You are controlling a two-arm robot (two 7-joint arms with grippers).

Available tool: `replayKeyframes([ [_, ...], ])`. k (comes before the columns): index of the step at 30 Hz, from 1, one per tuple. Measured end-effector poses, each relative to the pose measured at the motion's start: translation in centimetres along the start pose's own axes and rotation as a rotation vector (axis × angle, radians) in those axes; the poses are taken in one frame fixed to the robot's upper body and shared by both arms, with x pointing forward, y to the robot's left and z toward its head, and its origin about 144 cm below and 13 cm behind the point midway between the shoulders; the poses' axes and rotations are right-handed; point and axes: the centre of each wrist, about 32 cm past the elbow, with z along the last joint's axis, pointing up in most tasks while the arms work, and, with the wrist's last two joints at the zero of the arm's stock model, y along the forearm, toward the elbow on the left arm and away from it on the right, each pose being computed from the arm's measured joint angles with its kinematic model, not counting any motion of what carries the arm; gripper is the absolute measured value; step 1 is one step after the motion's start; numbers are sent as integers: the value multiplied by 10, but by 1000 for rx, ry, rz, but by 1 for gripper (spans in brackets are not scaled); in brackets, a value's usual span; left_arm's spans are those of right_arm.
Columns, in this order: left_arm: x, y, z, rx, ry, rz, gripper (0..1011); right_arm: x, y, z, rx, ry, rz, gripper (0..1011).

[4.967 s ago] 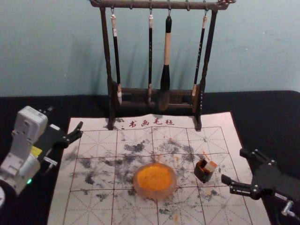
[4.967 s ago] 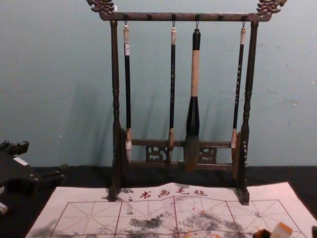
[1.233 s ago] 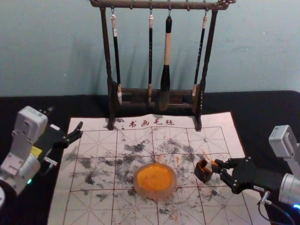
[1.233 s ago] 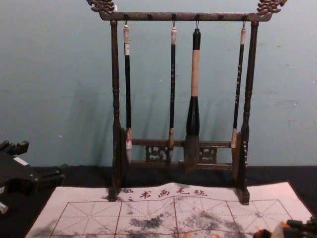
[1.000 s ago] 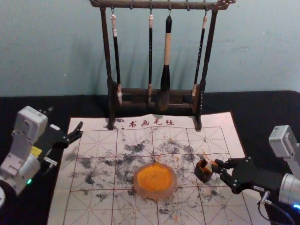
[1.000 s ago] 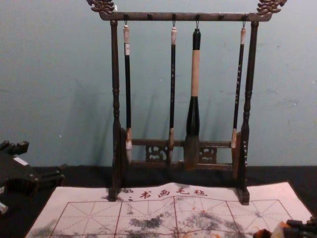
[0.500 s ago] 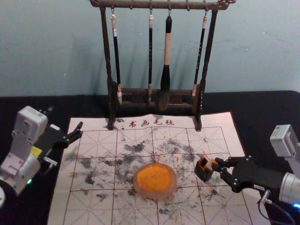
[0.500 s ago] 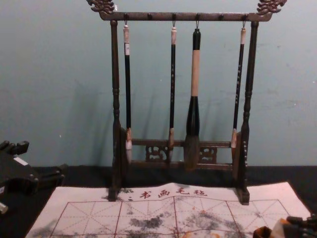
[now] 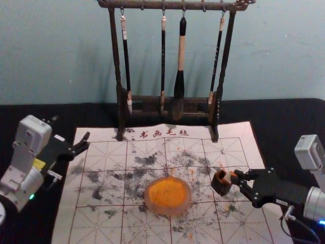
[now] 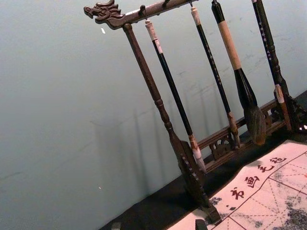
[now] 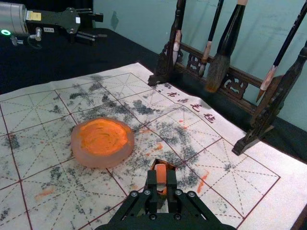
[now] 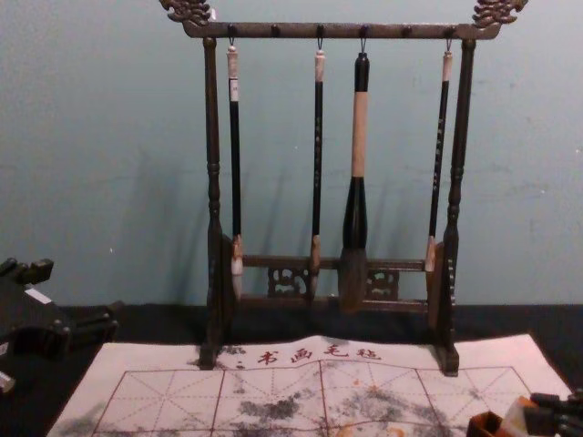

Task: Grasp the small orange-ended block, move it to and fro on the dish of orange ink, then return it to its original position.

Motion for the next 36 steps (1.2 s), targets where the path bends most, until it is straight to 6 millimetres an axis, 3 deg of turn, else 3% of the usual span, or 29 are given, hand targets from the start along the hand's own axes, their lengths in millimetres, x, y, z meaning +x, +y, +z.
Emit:
replayKeyframes([
  [22, 0, 0, 0, 0, 0, 0, 1001, 3, -4, 4, 27, 1, -9, 84],
  [36, 0, 0, 0, 0, 0, 0, 1001, 6, -18, 27, 95, -20, 13, 84],
])
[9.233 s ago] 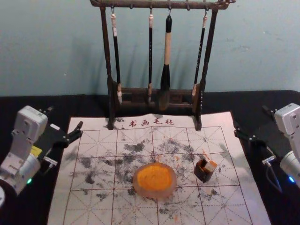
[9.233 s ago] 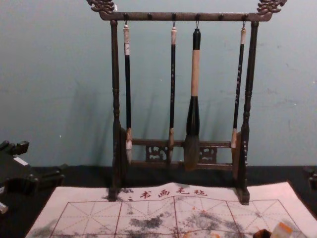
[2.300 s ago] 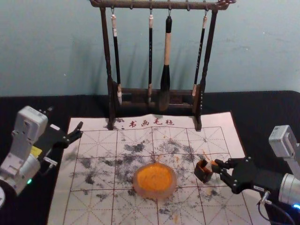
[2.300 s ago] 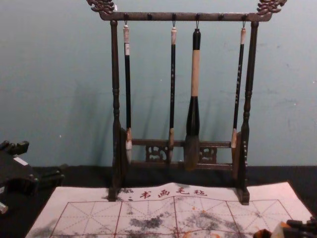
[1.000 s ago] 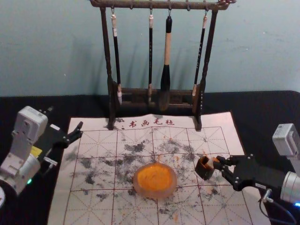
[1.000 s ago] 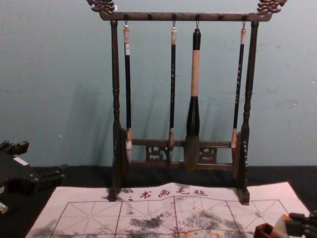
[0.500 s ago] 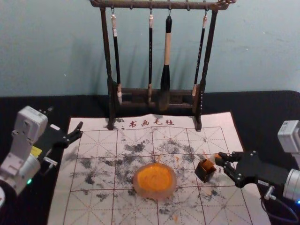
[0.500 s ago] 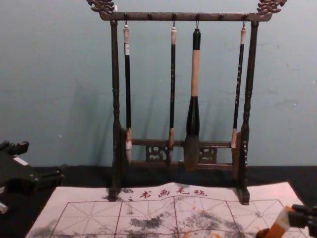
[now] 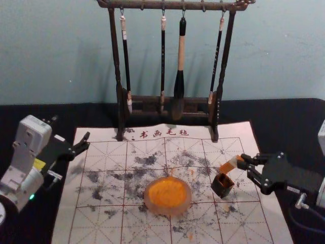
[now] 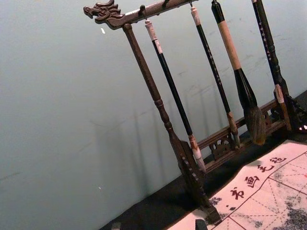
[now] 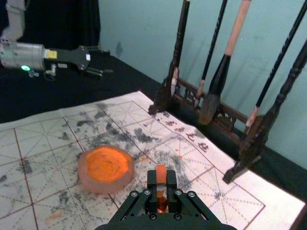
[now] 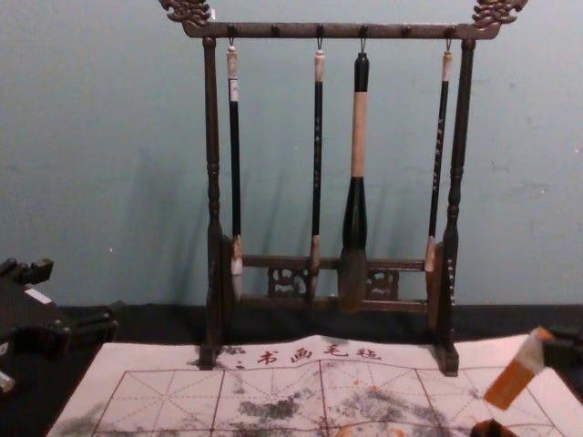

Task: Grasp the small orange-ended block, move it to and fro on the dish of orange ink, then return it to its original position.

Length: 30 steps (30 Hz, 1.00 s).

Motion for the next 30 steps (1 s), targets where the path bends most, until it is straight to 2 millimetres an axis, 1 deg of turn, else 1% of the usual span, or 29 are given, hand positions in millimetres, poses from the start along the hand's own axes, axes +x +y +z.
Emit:
replayKeyframes([
  [5, 0, 0, 0, 0, 0, 0, 1001, 5, 0, 10, 16, -9, 19, 83],
  [11, 0, 0, 0, 0, 0, 0, 1001, 14, 8, 20, 14, 1, 59, 84],
  [20, 0, 0, 0, 0, 0, 0, 1001, 23, 35, 33, -18, -40, 140, 84],
  [25, 0, 0, 0, 0, 0, 0, 1001, 24, 49, 35, -53, -51, 183, 84],
  [30, 0, 0, 0, 0, 0, 0, 1001, 25, 58, 34, -69, -55, 207, 84],
])
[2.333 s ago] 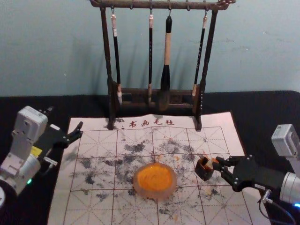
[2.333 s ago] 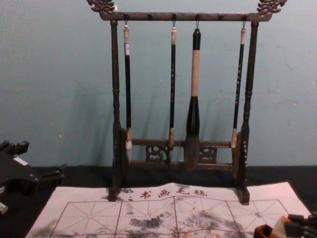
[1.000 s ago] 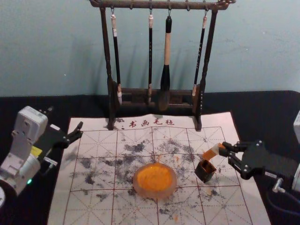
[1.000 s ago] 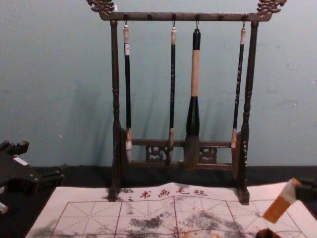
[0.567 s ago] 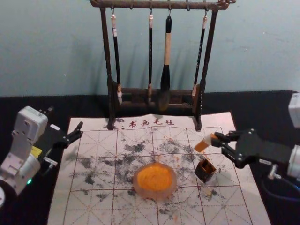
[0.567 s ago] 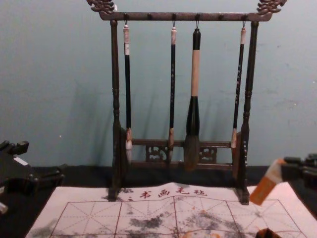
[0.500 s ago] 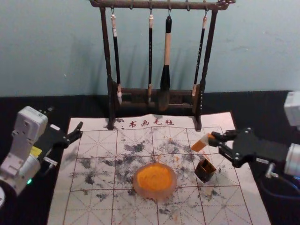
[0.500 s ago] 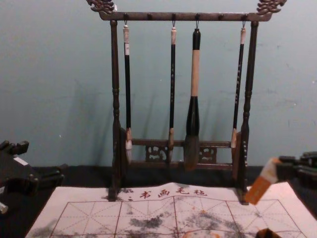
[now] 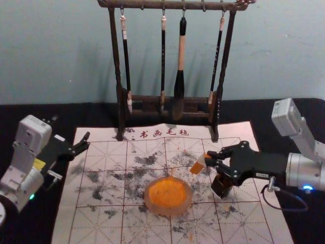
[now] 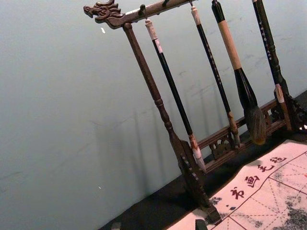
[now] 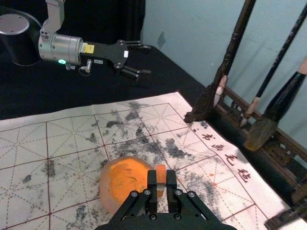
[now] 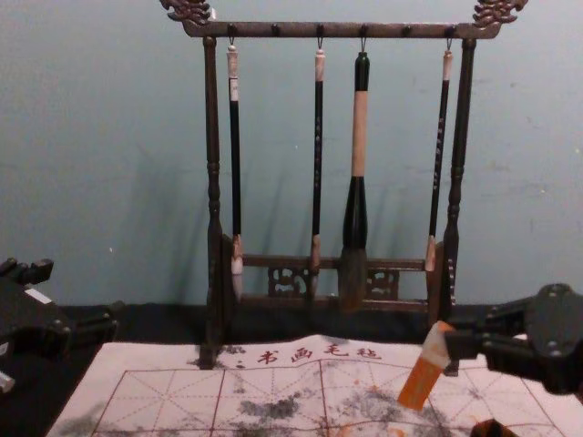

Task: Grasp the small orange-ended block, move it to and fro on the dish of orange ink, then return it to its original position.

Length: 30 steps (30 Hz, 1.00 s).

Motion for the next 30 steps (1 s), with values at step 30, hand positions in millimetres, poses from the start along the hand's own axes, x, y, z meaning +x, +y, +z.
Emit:
replayKeyframes([
  [30, 0, 0, 0, 0, 0, 0, 1001, 1, 38, 8, -66, -57, 130, 84],
])
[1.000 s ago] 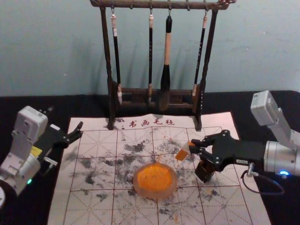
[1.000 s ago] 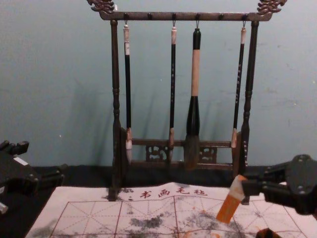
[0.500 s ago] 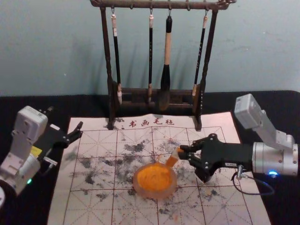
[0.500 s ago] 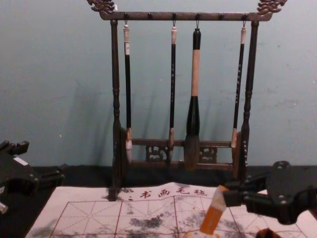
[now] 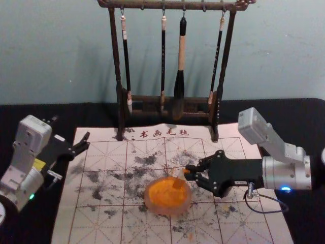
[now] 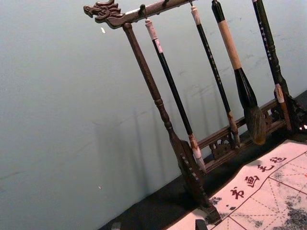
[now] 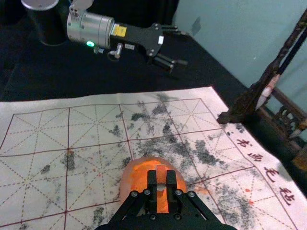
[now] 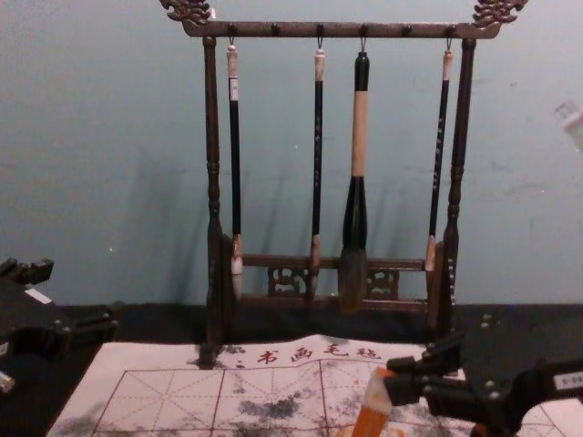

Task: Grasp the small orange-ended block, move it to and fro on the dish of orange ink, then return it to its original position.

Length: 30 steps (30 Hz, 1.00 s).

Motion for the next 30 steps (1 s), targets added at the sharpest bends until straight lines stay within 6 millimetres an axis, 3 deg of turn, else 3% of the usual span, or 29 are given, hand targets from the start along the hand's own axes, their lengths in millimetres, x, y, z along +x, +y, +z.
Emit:
replayKeyframes([
  [30, 0, 0, 0, 0, 0, 0, 1001, -1, 22, 5, -64, -12, 58, 84],
])
